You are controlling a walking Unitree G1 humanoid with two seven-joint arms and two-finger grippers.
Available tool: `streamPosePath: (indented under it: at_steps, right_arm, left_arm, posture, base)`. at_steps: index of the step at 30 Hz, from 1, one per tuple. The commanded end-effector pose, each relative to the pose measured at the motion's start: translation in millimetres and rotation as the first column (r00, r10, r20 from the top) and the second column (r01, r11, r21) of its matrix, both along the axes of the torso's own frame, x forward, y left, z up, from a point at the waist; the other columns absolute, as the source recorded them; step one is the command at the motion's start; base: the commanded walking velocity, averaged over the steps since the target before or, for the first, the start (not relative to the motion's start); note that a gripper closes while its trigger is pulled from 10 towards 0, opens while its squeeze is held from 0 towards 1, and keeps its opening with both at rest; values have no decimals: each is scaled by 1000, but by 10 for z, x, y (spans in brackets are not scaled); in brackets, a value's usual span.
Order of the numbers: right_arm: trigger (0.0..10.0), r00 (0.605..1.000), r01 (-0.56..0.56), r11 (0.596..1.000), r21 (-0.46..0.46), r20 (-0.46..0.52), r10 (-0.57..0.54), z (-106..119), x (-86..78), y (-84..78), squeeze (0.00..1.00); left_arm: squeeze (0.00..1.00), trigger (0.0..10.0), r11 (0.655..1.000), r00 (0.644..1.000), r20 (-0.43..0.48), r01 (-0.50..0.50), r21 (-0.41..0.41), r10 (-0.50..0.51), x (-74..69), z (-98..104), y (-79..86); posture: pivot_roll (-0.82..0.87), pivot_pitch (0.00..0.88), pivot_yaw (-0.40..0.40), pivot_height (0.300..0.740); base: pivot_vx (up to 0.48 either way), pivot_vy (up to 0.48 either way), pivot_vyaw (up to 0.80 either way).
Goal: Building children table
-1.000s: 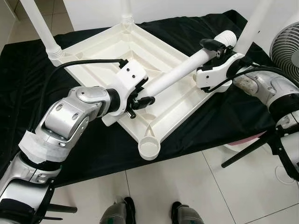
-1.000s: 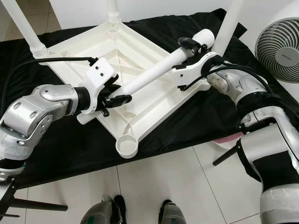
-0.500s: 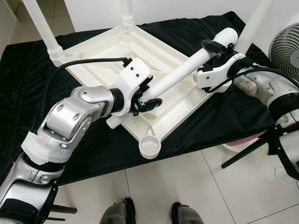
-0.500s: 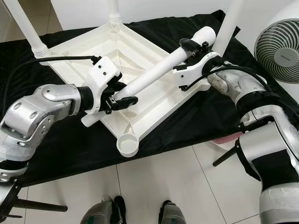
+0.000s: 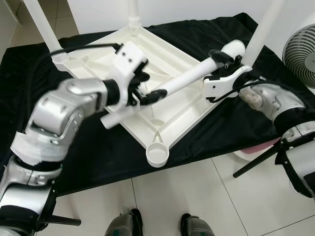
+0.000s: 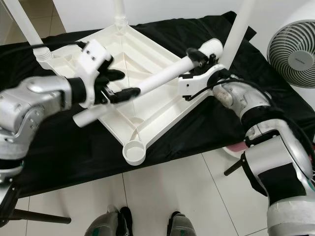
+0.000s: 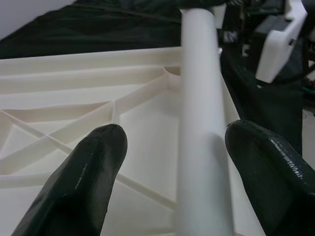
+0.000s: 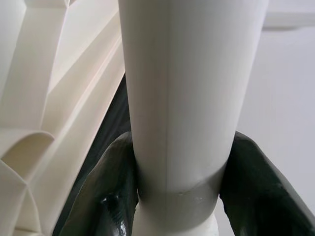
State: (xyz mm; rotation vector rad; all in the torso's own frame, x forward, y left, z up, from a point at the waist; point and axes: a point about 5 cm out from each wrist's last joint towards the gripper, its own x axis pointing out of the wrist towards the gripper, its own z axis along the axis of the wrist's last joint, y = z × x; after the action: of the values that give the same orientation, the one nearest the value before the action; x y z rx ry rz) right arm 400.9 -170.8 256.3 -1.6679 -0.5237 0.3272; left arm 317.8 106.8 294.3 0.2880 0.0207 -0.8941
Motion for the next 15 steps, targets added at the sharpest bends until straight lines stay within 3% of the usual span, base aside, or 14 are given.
streamPosePath:
  at_steps: [1, 5, 6, 9, 15]
  right_arm:
    - [10000, 999, -27, 995, 97, -24, 30, -33, -31, 38, 0]
    - [10000, 999, -30, 994, 110, -29, 33, -48, -38, 41, 0]
    - [10000, 998, -31, 988, 151, -51, 39, -97, -58, 35, 0]
    - [10000, 998, -31, 986, 161, -58, 40, -118, -68, 28, 0]
    - [10000, 996, -41, 984, 173, -77, 55, -193, -116, -6, 0]
  left_arm:
    - [0, 10000, 996, 997, 17, -79, -40, 80, 107, 89, 187]
    - [0, 10000, 994, 995, 20, -94, -54, 95, 125, 113, 223]
    - [0, 10000, 981, 986, 42, -153, -116, 159, 189, 232, 364]
    - [0, 10000, 972, 979, 53, -187, -144, 197, 221, 289, 439]
    - [0, 10000, 902, 928, 59, -342, -263, 369, 369, 442, 739]
  posture:
    - [-67, 125, 73, 740]
    - [-67, 125, 73, 740]
    - [-68, 126, 76, 740]
    - [-69, 129, 77, 740]
    - [-71, 134, 79, 740]
  base:
    - [0, 0, 0]
    - [0, 0, 0]
    - [0, 0, 0]
    - [0, 0, 0]
    - [0, 0, 0]
